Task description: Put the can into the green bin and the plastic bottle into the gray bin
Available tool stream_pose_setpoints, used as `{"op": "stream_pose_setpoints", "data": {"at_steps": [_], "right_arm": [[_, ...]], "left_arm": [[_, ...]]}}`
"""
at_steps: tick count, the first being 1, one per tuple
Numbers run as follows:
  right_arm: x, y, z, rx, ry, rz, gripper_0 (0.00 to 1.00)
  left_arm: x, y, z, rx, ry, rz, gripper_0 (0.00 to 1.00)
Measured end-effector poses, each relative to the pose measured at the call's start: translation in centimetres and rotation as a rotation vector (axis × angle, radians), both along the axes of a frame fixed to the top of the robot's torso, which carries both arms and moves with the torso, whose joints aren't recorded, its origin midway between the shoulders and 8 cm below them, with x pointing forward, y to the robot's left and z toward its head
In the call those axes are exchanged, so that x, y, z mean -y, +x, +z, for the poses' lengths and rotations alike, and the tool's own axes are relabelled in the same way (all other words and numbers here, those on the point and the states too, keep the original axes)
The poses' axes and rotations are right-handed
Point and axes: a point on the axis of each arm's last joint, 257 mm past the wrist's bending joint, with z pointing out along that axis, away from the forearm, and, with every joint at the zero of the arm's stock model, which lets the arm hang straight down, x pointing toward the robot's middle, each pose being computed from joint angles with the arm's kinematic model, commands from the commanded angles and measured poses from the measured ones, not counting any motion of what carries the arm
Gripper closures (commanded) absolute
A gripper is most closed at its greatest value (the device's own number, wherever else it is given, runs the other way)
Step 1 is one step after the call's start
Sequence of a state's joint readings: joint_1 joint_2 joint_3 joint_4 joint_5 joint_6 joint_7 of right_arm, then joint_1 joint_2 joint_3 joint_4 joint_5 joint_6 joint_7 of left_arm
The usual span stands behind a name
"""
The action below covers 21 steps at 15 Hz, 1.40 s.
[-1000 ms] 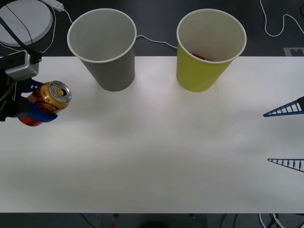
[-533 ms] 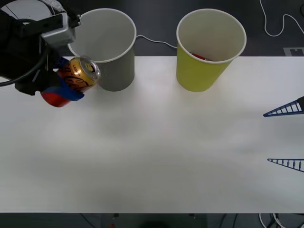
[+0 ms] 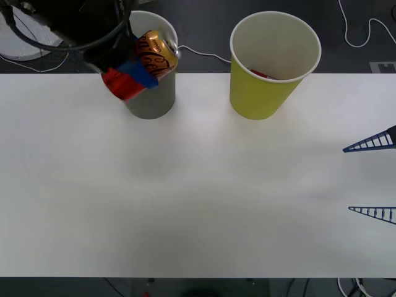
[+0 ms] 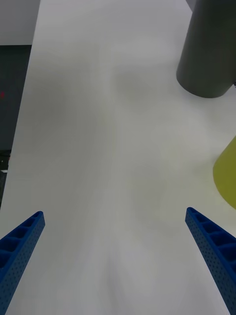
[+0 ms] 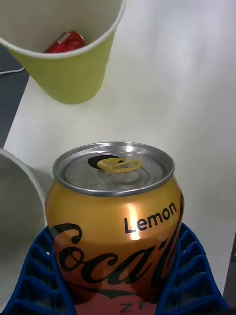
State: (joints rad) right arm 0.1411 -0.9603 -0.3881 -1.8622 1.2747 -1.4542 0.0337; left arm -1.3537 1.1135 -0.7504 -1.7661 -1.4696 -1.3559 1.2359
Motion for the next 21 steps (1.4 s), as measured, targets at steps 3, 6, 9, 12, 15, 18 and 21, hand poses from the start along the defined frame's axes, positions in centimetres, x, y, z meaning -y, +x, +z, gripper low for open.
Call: {"op": "stream_pose_setpoints", "data": {"at_steps": [3, 6, 9, 12, 15, 18, 21], "right_arm": [[0.0, 0.0, 0.0, 0.0, 0.0, 0.0, 0.0], [0.0, 0.0, 0.0, 0.0, 0.0, 0.0, 0.0], [0.0, 0.0, 0.0, 0.0, 0.0, 0.0, 0.0], [0.0, 0.0, 0.0, 0.0, 0.0, 0.0, 0.0], [0.0, 0.0, 0.0, 0.0, 0.0, 0.0, 0.0], [0.0, 0.0, 0.0, 0.0, 0.0, 0.0, 0.0], [0.0, 0.0, 0.0, 0.0, 0.0, 0.0, 0.0]], "left_arm": [[4.1, 2.3, 1.5, 0.007, -0.028, 0.028, 1.0], [8.5, 4.8, 2.9, 0.008, -0.055, 0.046, 1.0], [13.1, 7.0, 3.6, 0.005, -0.105, 0.067, 1.0], [16.7, 8.9, 4.2, 0.027, -0.121, 0.102, 1.0], [20.1, 11.3, 4.9, 0.082, -0.113, 0.165, 1.0], [23.4, 13.5, 4.6, 0.115, -0.187, 0.23, 1.0], [26.3, 14.0, 3.8, 0.133, -0.242, 0.238, 1.0]]}}
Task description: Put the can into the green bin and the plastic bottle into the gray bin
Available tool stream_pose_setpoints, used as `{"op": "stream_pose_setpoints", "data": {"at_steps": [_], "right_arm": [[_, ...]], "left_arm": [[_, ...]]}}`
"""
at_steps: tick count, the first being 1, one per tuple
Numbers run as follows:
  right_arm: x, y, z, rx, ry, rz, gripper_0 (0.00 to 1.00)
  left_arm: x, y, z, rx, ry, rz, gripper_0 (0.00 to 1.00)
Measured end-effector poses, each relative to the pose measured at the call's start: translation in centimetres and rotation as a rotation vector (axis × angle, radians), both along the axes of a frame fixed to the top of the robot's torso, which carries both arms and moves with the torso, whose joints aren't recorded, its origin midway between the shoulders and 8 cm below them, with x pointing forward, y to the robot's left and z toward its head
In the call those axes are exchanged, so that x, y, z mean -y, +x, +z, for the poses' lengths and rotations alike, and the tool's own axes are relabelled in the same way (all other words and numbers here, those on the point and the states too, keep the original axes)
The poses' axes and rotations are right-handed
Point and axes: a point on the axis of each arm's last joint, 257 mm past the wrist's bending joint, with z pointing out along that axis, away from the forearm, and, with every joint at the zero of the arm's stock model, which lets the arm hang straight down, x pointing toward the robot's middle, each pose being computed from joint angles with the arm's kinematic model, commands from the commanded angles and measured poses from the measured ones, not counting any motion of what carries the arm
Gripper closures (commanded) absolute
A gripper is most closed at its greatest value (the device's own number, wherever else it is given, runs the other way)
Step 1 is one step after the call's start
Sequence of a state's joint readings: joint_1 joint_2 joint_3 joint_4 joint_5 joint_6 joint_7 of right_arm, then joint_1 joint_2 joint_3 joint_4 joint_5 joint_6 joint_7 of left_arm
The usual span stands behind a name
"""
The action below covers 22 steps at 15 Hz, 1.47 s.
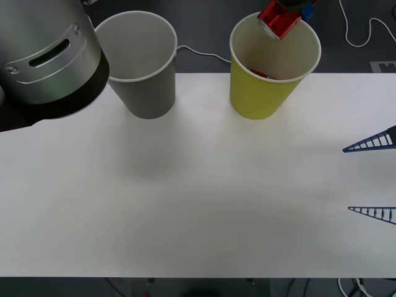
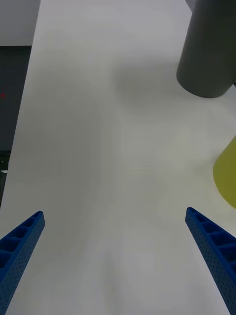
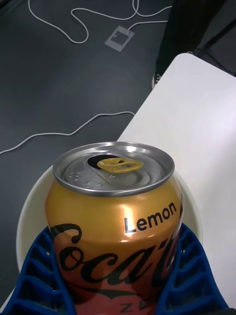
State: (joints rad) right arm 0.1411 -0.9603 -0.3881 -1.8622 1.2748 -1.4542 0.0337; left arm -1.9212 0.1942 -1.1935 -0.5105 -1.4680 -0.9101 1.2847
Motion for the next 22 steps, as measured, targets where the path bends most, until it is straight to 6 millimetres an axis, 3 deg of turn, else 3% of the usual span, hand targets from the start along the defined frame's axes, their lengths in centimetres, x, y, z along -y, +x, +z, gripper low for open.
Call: {"op": "stream_pose_setpoints", "data": {"at_steps": [3, 8, 9, 10, 11, 17, 19, 22], "right_arm": [[0.0, 0.0, 0.0, 0.0, 0.0, 0.0, 0.0], [0.0, 0.0, 0.0, 0.0, 0.0, 0.0, 0.0], [0.0, 0.0, 0.0, 0.0, 0.0, 0.0, 0.0], [0.0, 0.0, 0.0, 0.0, 0.0, 0.0, 0.0], [0.0, 0.0, 0.0, 0.0, 0.0, 0.0, 0.0], [0.0, 0.0, 0.0, 0.0, 0.0, 0.0, 0.0], [0.0, 0.0, 0.0, 0.0, 0.0, 0.0, 0.0], [0.0, 0.0, 0.0, 0.0, 0.0, 0.0, 0.0]], "left_arm": [[1.3, -0.4, -0.8, -0.003, -0.006, -0.004, 1.0], [1.0, -0.2, -1.0, -0.004, -0.001, 0.001, 1.0], [1.0, -0.2, -1.1, -0.004, -0.001, 0.001, 0.94], [1.0, -0.2, -1.1, -0.005, 0.0, 0.001, 0.37], [1.0, -0.2, -1.1, -0.004, 0.002, 0.0, 0.0], [0.1, 0.1, -1.1, -0.001, 0.025, -0.009, 0.0], [-1.2, 0.3, -0.5, -0.005, 0.037, -0.024, 0.0], [-5.0, -0.1, 1.4, -0.059, 0.033, -0.072, 0.0]]}}
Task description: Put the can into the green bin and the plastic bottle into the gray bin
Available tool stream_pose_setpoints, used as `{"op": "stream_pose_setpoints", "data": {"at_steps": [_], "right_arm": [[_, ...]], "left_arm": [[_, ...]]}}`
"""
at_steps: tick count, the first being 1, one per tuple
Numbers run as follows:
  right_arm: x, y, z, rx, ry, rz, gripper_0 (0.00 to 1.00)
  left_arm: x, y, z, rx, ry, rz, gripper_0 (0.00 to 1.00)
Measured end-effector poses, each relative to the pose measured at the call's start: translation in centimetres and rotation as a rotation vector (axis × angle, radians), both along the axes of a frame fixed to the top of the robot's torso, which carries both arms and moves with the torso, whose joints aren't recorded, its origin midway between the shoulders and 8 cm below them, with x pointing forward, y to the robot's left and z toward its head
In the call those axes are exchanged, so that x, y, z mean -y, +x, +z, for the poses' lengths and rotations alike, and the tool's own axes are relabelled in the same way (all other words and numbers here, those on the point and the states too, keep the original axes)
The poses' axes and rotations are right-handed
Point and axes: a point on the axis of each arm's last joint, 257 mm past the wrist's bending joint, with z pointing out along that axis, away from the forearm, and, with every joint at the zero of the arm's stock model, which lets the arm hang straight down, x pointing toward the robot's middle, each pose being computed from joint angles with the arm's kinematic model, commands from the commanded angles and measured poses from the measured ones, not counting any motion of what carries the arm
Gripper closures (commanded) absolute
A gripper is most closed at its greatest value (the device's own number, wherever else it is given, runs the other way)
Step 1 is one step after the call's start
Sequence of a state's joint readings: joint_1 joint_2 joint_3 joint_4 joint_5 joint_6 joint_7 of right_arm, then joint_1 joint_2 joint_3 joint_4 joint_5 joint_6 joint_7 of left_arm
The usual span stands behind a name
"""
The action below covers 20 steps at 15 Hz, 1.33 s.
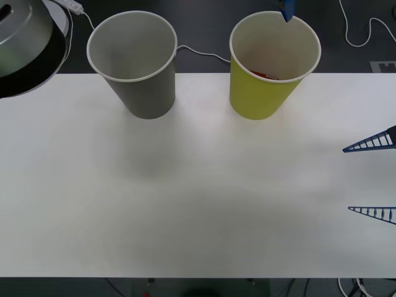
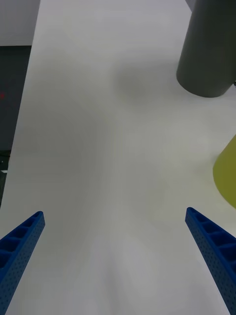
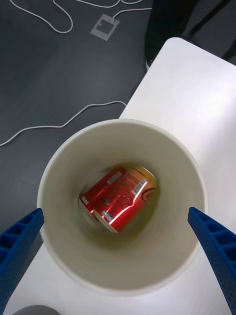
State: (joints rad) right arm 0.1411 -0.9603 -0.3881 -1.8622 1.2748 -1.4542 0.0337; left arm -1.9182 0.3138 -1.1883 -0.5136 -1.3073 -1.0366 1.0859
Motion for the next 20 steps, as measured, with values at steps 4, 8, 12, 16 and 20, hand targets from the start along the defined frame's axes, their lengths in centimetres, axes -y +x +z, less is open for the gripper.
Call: {"op": "stream_pose_setpoints", "data": {"at_steps": [4, 8, 12, 16, 20], "right_arm": [[0.0, 0.0, 0.0, 0.0, 0.0, 0.0, 0.0], [0.0, 0.0, 0.0, 0.0, 0.0, 0.0, 0.0], [0.0, 0.0, 0.0, 0.0, 0.0, 0.0, 0.0], [0.0, 0.0, 0.0, 0.0, 0.0, 0.0, 0.0], [0.0, 0.0, 0.0, 0.0, 0.0, 0.0, 0.0]], "left_arm": [[-6.3, -0.9, 1.2, -0.052, 0.008, -0.033, 0.0], [-13.4, -1.5, 1.0, -0.065, 0.003, -0.037, 0.0], [-18.7, -3.0, 0.8, -0.079, -0.012, -0.069, 0.0], [-23.8, -4.7, -0.5, -0.046, 0.053, -0.143, 0.0], [-27.7, -6.9, -2.5, 0.001, 0.106, -0.21, 0.0]]}}
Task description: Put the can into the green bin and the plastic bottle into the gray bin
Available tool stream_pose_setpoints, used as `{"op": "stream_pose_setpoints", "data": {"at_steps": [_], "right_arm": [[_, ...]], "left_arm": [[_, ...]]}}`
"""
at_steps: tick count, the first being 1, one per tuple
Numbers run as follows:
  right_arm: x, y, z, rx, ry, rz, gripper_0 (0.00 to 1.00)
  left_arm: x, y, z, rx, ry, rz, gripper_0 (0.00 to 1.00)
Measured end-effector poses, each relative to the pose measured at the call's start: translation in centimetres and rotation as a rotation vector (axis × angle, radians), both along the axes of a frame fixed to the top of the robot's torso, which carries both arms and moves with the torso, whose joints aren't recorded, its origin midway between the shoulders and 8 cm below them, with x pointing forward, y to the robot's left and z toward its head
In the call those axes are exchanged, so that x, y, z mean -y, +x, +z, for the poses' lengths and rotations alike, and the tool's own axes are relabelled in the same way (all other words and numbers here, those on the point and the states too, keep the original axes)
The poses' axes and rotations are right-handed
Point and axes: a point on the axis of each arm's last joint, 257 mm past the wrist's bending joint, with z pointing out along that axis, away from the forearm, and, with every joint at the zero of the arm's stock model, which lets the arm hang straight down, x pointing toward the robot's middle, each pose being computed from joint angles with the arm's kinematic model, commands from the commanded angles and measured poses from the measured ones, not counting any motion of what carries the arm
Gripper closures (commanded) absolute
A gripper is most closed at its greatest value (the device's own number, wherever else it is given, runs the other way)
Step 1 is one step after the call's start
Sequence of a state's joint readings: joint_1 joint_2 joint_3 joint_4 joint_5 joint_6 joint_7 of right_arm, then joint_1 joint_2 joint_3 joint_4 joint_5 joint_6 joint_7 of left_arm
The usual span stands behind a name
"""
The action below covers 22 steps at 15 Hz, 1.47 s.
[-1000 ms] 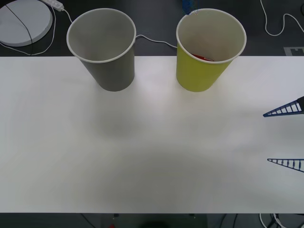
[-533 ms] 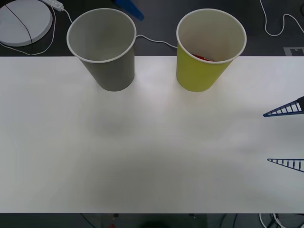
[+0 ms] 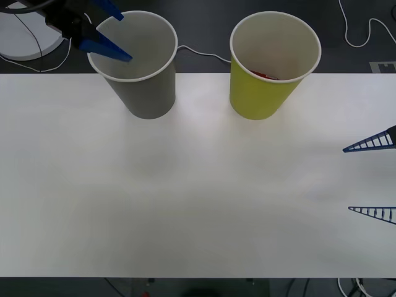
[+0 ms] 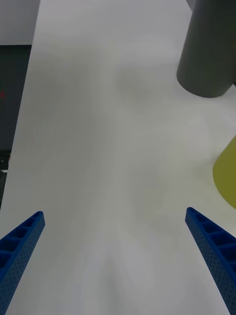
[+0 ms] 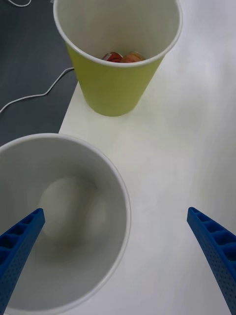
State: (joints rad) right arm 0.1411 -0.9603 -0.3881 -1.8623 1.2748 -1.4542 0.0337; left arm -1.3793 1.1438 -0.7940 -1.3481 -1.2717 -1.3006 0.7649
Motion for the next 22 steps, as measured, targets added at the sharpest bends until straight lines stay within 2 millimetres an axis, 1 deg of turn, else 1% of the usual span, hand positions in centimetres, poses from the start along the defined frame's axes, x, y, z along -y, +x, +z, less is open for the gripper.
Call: {"op": "stream_pose_setpoints", "data": {"at_steps": [5, 6, 8, 9, 15, 18, 22], "right_arm": [[0.0, 0.0, 0.0, 0.0, 0.0, 0.0, 0.0], [0.0, 0.0, 0.0, 0.0, 0.0, 0.0, 0.0], [0.0, 0.0, 0.0, 0.0, 0.0, 0.0, 0.0], [0.0, 0.0, 0.0, 0.0, 0.0, 0.0, 0.0], [0.0, 0.0, 0.0, 0.0, 0.0, 0.0, 0.0], [0.0, 0.0, 0.0, 0.0, 0.0, 0.0, 0.0], [0.0, 0.0, 0.0, 0.0, 0.0, 0.0, 0.0]], "left_arm": [[-3.7, -4.2, -2.8, 0.029, -0.009, -0.048, 0.0], [-4.4, -5.2, -3.7, 0.039, -0.015, -0.052, 0.0], [-5.3, -6.6, -5.1, 0.051, -0.024, -0.058, 0.0], [-5.9, -7.2, -6.0, 0.066, -0.01, -0.074, 0.0], [-9.1, -9.0, -9.8, 0.111, 0.041, -0.15, 0.0], [-9.8, -9.8, -11.0, 0.121, 0.035, -0.173, 0.0], [-10.5, -11.5, -12.7, 0.147, 0.041, -0.202, 0.0]]}}
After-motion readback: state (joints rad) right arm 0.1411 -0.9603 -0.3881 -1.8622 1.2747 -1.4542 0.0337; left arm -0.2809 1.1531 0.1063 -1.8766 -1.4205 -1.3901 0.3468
